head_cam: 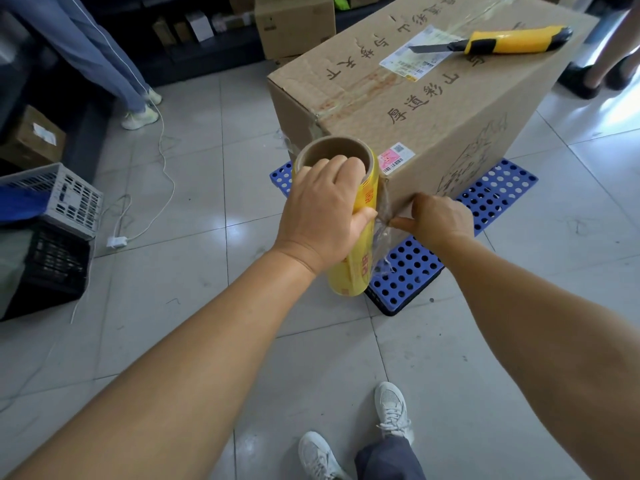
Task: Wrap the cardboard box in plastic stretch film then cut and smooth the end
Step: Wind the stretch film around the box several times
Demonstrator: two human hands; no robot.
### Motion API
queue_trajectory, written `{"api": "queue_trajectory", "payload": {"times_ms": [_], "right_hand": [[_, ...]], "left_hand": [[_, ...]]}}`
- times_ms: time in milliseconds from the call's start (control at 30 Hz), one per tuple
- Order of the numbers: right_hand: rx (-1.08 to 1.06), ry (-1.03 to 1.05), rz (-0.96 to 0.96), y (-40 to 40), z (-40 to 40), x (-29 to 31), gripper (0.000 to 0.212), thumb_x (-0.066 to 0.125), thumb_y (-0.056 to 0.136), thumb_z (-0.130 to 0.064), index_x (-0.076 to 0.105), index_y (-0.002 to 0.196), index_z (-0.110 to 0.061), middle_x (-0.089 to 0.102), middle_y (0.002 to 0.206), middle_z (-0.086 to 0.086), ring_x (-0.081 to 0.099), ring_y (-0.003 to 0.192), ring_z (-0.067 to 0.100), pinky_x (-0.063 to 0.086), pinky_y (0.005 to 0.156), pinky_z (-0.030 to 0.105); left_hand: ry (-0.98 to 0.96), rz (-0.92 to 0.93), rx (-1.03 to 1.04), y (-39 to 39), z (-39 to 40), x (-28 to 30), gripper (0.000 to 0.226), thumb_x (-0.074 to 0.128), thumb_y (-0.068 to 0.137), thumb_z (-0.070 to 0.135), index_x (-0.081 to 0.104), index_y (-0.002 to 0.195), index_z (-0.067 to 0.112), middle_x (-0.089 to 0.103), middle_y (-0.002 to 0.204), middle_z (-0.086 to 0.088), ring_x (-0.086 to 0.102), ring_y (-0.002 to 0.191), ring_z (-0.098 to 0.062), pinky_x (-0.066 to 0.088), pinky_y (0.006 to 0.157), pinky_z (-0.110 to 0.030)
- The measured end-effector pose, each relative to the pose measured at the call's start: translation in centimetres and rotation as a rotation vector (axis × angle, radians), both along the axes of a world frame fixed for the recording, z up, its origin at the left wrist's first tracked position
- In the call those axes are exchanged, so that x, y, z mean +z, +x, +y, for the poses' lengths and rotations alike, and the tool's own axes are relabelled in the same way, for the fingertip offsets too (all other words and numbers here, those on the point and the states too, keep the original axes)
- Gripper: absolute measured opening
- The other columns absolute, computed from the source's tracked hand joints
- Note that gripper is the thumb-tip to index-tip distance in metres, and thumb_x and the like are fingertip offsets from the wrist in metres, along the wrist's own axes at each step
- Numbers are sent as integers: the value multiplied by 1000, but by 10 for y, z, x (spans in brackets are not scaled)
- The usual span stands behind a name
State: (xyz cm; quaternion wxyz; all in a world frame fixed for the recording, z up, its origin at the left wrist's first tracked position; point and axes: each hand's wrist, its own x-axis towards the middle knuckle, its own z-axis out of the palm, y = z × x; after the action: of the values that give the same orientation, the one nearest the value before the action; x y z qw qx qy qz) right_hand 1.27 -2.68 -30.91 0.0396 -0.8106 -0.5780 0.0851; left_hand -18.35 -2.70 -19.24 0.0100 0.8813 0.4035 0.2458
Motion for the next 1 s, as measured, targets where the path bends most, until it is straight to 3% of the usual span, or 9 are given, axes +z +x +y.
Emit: {"api": "queue_trajectory", "payload": {"times_ms": [167,300,500,633,700,767,833,900,1000], "right_hand": [[33,-108,-46,1,6,8,52,48,80,-71,60,76,-20,47,60,-5,53,65,20,41,59,31],[72,-62,6,-4,2,2,45,48,89,-59,69,91,-19,65,77,3,60,73,24,44,61,33],[-168,-6,410,-16,-3,-2,28,55,93,-26,72,92,-5,67,81,14,62,72,30,55,64,38],[-399,-47,557,-34,1,1,21,52,92,-11,67,84,2,56,73,10,46,54,18,36,44,26],[-460,-20,633,-39,0,2,20,50,91,-6,67,94,5,57,78,10,51,62,22,42,50,28],[-518,63,795,-43,-5,1,32,45,92,-2,61,119,-2,60,103,7,59,85,27,52,67,35],[-571,119,985,-47,-12,1,46,41,94,0,45,138,-12,55,123,6,59,98,26,54,72,32],[-602,120,1136,-48,-17,0,49,37,95,2,41,142,-13,52,135,10,59,109,28,55,83,35],[-681,55,1122,-56,-27,-5,40,41,95,-3,47,134,-1,54,133,20,55,119,34,48,98,41]], "left_hand": [[-12,9,-2,1,1,4,32,75,70,27,50,81,10,45,75,2,40,69,-17,39,70,-35],[-30,82,-23,-2,2,7,33,73,73,32,52,85,10,53,78,-3,48,73,-22,41,73,-37],[-76,152,-42,-3,1,11,34,66,79,37,52,96,11,56,90,-5,50,86,-24,37,82,-36],[-91,171,-62,-4,1,12,36,64,81,38,51,101,12,55,95,-4,49,91,-23,36,86,-35],[-113,195,-97,-6,2,14,37,64,81,38,49,103,12,54,98,-3,48,94,-22,34,87,-33],[-133,230,-144,-10,5,14,40,65,81,37,48,108,13,53,104,-3,47,99,-22,31,92,-33],[-134,290,-188,-15,8,15,45,65,79,36,46,114,15,53,109,-1,47,104,-22,25,98,-34],[-110,346,-224,-18,9,16,51,65,77,39,45,119,18,53,111,0,48,106,-23,21,101,-36],[-61,411,-246,-18,9,19,57,63,77,46,42,124,20,56,112,0,51,105,-24,21,101,-37]]}}
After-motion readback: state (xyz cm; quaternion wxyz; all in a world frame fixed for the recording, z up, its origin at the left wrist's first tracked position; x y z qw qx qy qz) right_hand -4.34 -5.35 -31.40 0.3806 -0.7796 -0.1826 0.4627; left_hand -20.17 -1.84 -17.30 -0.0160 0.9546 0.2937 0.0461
